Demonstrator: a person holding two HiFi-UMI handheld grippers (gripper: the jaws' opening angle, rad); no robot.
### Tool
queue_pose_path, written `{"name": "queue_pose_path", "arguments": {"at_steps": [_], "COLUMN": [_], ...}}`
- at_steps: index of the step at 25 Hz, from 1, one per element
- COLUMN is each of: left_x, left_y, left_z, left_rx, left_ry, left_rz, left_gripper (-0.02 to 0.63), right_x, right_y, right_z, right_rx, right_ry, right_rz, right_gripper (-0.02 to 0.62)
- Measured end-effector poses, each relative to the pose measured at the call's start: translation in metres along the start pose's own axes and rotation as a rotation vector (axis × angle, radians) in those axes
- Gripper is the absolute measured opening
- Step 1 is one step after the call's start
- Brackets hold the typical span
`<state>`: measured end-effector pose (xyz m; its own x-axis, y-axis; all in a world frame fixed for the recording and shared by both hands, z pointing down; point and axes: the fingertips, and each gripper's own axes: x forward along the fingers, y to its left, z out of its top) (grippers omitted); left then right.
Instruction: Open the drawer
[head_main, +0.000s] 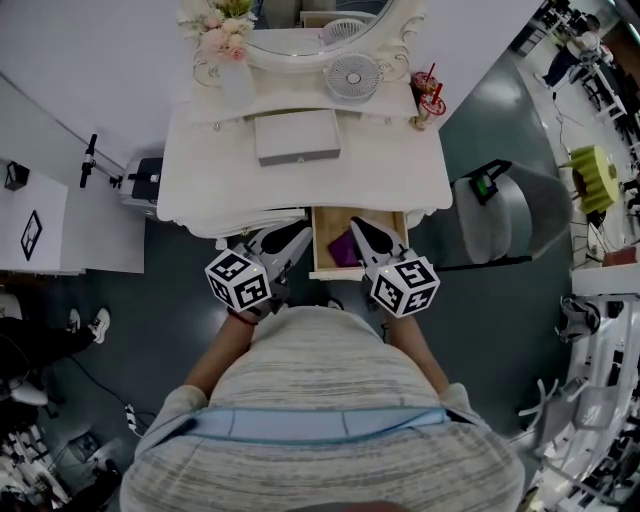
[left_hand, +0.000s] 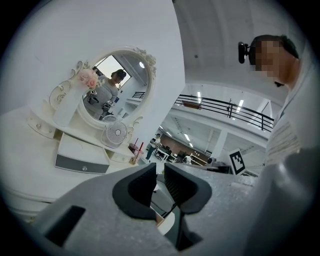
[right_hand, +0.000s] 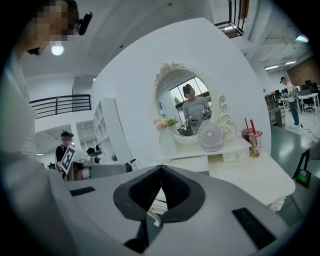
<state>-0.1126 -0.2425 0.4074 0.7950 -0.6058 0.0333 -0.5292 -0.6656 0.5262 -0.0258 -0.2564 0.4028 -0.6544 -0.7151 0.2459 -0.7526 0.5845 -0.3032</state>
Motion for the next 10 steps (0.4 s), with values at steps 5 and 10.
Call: {"name": "queue_pose_path", "arguments": {"at_steps": [5, 10], "left_x": [-0.0018, -0.0020], "left_y": [0.0021, 0.0000], "left_z": [-0.0004, -0.0030], "left_rx": [-0.003, -0.007], "left_ry": [-0.001, 0.004], "left_rz": [0.002, -0.002], "left_gripper": [0.061, 0.061], "right_x": [0.0014, 0.0007], "right_y": [0.0018, 0.0026], "right_z": [-0.0003, -0.0015], "right_rx": [-0.009, -0.011], "right_ry": [0.000, 0.005], "right_rz": [0.003, 0.005], "right_gripper": [0.008, 0.008]}}
